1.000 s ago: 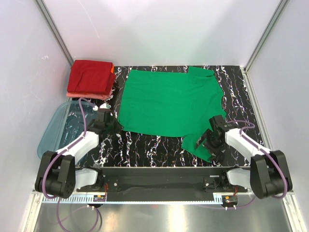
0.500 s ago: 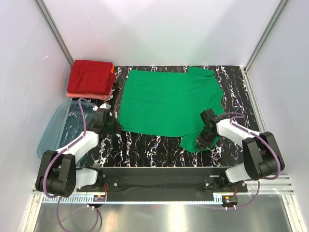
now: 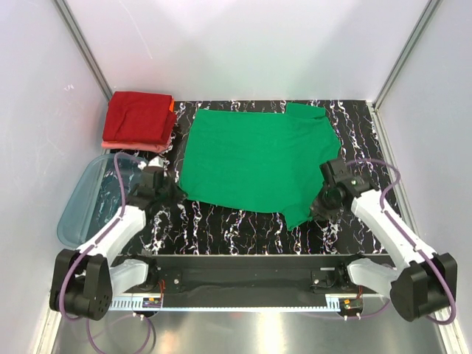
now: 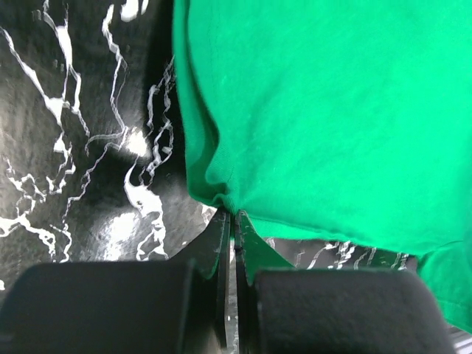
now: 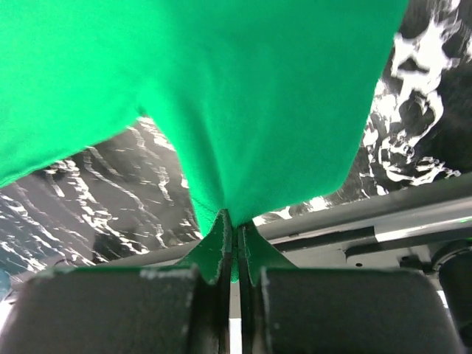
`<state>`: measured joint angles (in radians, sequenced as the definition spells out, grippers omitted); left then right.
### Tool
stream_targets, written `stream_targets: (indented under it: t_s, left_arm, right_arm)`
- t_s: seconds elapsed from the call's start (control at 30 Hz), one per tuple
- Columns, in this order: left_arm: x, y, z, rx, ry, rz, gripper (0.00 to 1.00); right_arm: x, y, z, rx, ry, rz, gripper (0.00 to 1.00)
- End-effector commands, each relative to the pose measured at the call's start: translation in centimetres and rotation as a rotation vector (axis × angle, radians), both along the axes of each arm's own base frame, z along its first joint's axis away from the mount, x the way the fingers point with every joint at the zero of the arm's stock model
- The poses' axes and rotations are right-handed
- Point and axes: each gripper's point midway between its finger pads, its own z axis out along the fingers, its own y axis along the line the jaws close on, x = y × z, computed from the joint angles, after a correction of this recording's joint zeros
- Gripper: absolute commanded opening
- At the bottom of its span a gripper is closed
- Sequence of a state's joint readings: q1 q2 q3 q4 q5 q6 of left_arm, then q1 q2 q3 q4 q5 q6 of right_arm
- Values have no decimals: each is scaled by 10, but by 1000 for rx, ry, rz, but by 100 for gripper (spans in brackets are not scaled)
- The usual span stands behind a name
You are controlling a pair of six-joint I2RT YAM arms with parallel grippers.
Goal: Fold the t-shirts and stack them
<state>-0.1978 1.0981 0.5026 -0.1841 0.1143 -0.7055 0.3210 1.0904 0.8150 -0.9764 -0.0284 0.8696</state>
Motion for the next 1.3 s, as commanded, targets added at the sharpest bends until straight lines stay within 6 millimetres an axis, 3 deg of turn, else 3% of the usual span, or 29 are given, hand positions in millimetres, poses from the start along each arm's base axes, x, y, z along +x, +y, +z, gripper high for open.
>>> stream_targets:
  t_s: [0.0,0.07,0.2,0.27,0.3,0.37,0.4,0.43,0.47,0.57,0.63,0.67,0.7,0.73,0.77,0.8,0.83,0.87,0.9,0.93,0.97,1.0,1.03,1.07,1.1,1.13,1.17,1.2,1.27]
  left_arm:
    - [23,4,42,30,-85,4,0]
    - [37,1,56,35,-90,-7,0]
    - [60,-8,68,24,-75,-29,0]
    - [77,-10,75,28,-79,-24,0]
    - [82,-10,77,28,-76,-20,0]
    - [101,-12,81,39,-75,-16,0]
    - [107,-12,79,45,-65,-16,0]
    - [114,-11,79,47,-63,-12,0]
    - [127,-12,72,59,-36,-11,0]
    - [158,-8,52,51,26,8,0]
    - [182,-6,38,28,65,16,0]
    - [187,-9,33,6,86,11,0]
    - [193,-8,30,-9,99,7,15]
    - [205,-12,29,-21,103,-7,34]
    - [201,-16,26,-31,136,-30,47]
    - [202,-15,28,-27,142,-36,64]
    - [198,-13,35,-21,129,-38,69]
    - [195,-9,37,-2,123,-26,74]
    - [189,-6,40,16,116,-20,79]
    - [176,-2,43,29,113,-14,82]
    - [170,3,42,53,110,-12,83]
    - [156,7,40,69,109,-7,83]
    - [146,8,38,70,118,-7,83]
    - [141,11,36,82,109,0,83]
    - [122,14,20,87,147,5,83]
    - [117,14,28,80,118,7,83]
    - [116,14,27,66,101,19,83]
    - [104,14,15,63,123,22,83]
    - [103,14,16,50,90,34,83]
  right_arm:
    - [32,-6,34,-76,-97,53,0]
    - [48,-8,35,-115,-82,74,0]
    - [97,-20,64,-177,-166,83,0]
    - [116,-26,64,-189,-157,78,0]
    - [131,-31,75,-194,-188,78,0]
    - [150,-36,71,-201,-172,76,0]
    - [166,-43,81,-206,-206,70,0]
    - [176,-45,73,-209,-181,70,0]
    - [194,-47,85,-207,-222,68,0]
    - [228,-58,61,-218,-171,67,0]
    - [263,-59,45,-199,-157,65,0]
    - [287,-56,59,-178,-207,73,6]
    - [296,-51,33,-165,-150,120,19]
    - [301,-53,28,-175,-128,127,74]
    - [302,-55,38,-193,-113,136,96]
    - [301,-65,32,-237,-88,120,100]
    - [297,-70,36,-263,-88,108,100]
    - [287,-75,25,-285,-63,99,100]
    - [281,-79,48,-300,-122,70,100]
    - [274,-82,51,-302,-142,54,100]
    - [258,-85,30,-297,-119,32,100]
    - [237,-89,28,-283,-135,6,100]
    - [236,-87,47,-271,-184,3,100]
    - [215,-89,23,-257,-141,-12,99]
    - [205,-87,33,-240,-178,-19,98]
    - [196,-86,26,-228,-174,-24,97]
    - [179,-82,7,-198,-139,-22,97]
    - [173,-83,3,-183,-141,-30,96]
    - [158,-81,-19,-155,-100,-30,95]
